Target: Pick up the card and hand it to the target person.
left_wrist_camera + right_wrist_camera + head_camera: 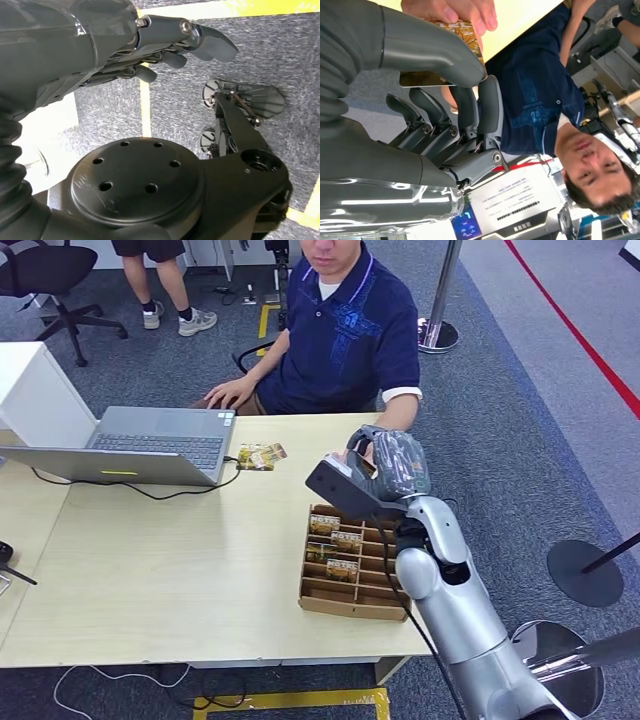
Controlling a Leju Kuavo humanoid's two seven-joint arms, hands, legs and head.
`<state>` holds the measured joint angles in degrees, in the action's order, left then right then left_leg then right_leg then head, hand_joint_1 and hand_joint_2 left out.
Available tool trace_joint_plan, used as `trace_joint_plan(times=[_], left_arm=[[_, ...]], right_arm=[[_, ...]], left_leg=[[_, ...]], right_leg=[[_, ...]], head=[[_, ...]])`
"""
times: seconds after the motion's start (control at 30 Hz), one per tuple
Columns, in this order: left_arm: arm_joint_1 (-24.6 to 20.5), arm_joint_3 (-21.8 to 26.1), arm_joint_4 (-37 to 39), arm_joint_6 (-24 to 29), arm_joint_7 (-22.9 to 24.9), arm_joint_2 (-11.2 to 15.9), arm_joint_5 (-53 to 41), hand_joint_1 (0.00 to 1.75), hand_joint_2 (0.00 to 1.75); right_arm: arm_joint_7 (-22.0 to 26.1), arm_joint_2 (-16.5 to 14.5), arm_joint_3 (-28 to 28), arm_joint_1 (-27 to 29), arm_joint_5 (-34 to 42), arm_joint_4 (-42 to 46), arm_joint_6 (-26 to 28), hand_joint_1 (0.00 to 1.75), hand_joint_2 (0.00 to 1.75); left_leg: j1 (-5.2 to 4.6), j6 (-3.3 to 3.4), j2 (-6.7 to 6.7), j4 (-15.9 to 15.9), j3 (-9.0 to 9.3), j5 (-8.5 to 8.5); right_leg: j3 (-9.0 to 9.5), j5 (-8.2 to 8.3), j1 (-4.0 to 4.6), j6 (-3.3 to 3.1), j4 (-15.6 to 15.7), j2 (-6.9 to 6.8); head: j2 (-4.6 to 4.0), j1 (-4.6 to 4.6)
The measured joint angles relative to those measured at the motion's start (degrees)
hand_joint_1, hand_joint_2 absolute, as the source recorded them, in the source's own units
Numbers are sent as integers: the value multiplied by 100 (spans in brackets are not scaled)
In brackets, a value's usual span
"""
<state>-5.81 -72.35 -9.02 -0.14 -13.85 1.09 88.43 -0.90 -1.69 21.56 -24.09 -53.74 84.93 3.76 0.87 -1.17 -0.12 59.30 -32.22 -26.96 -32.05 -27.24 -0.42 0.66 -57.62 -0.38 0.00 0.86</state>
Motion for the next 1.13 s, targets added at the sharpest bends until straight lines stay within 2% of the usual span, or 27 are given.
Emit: trace_joint_plan(times=[0.07, 0.2, 0.23, 0.33, 0.37, 0.6, 0.63, 0.73, 0.77, 0.83, 1.03, 1.13], left_arm=[[2, 0, -1, 1, 7, 0, 0, 0, 175], [2, -1, -1, 10, -33, 0, -18, 0, 175], [2, -3, -1, 21, -50, 0, -42, 0, 175], [2, -13, -1, 53, -71, 0, -100, 0, 44], [2, -14, -1, 46, -77, 0, -93, 0, 0], [4, -13, -1, -47, -16, 0, -4, 0, 0], [4, -13, 0, -46, -4, 0, -4, 0, 0], [4, -13, 0, -45, 8, 0, -1, 0, 0], [5, -13, -1, -45, 8, 0, -1, 0, 0], [5, -13, -1, -45, 8, 0, 1, 0, 0], [9, -10, 0, -43, 5, 0, 7, 0, 0], [14, -3, 1, -32, 5, 0, 12, 0, 0]], right_arm=[[-6, -19, 5, -20, 5, -68, 8, 161, 175], [-23, -32, 42, -41, 15, -145, 45, 139, 175], [-31, -32, 62, -47, 21, -164, 52, 111, 175], [-42, -32, 100, -69, 46, -213, 61, 7, 175], [-42, -32, 111, -76, 55, -227, 61, 0, 175], [-43, -33, 162, -140, 117, -300, 107, 0, 175], [-44, -33, 166, -150, 122, -301, 116, 12, 175], [-48, -30, 169, -163, 147, -297, 161, 104, 175], [-50, -28, 169, -162, 162, -290, 182, 124, 175], [-53, -20, 167, -159, 186, -254, 243, 130, 175], [-59, 70, 53, 35, 190, 203, 690, 107, 175], [-83, 146, -181, 267, 139, 593, 911, 106, 175]], left_leg=[[0, 0, 0, 0, -1, 1], [0, 0, 0, 0, 0, 1], [0, 0, 0, 0, 0, 1], [0, -1, 0, 0, 0, 2], [0, -1, 0, 0, 0, 2], [0, -1, 0, 0, -1, 3], [0, -1, 0, 0, -1, 3], [0, -1, 0, 1, 0, 3], [0, -1, 0, 1, 0, 3], [0, -1, 1, 1, 0, 3], [0, -1, 0, 3, 0, 3], [-1, 0, -1, 3, -4, 3]], right_leg=[[0, 0, 0, 0, 0, -1], [0, 1, 0, -1, 0, 0], [0, 1, 0, -1, 0, 0], [-1, 1, 0, -1, 0, 0], [-1, 1, 0, -1, 0, 0], [-1, 2, 0, -2, 0, -1], [-1, 2, 0, -3, 0, -1], [-1, 2, 0, -3, 0, 0], [-2, 2, 0, -3, 0, 0], [-3, 3, 0, -3, 0, 0], [-8, 2, 0, -3, 1, 0], [-10, 2, 0, -3, 2, -1]], head=[[0, 0], [0, -1], [0, -1], [0, -1], [0, -1], [0, -1], [0, -1], [0, -1], [0, -1], [0, -1], [0, -1], [0, -1]])
